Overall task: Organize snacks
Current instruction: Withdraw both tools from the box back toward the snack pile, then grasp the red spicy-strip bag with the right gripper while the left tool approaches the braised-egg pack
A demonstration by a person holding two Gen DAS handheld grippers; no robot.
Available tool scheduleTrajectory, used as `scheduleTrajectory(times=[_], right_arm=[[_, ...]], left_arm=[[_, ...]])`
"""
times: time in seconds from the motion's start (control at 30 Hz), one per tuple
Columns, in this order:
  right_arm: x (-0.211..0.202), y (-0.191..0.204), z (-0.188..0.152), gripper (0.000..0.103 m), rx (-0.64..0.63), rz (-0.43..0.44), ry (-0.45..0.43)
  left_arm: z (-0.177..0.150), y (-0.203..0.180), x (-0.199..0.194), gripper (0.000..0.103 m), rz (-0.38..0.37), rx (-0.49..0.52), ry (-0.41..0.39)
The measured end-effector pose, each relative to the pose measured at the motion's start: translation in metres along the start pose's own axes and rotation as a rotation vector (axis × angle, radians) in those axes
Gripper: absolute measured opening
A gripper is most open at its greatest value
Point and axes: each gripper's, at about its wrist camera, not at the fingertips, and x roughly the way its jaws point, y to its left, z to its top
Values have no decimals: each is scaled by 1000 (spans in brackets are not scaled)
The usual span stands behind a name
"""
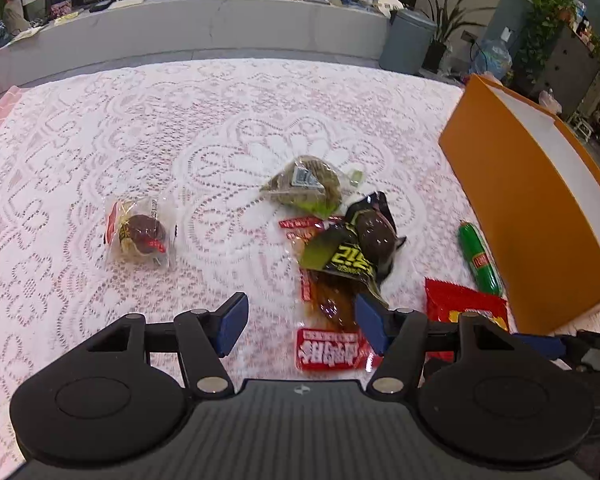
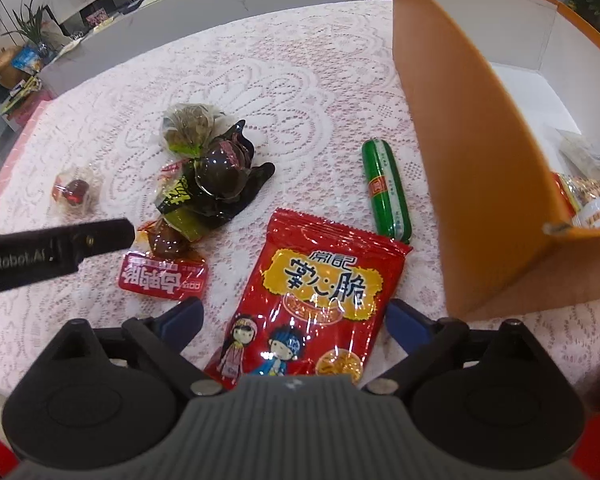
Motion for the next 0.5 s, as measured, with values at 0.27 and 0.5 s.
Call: scheduleTrajectory(times=[0.27, 0.5], right_arm=[[21, 11, 1, 100, -16, -73, 31], [18, 27, -7, 76, -137, -113, -13]], left_arm=[[-8, 7, 14, 72, -23, -14, -8], [-9, 9, 16, 73, -34, 13, -27]])
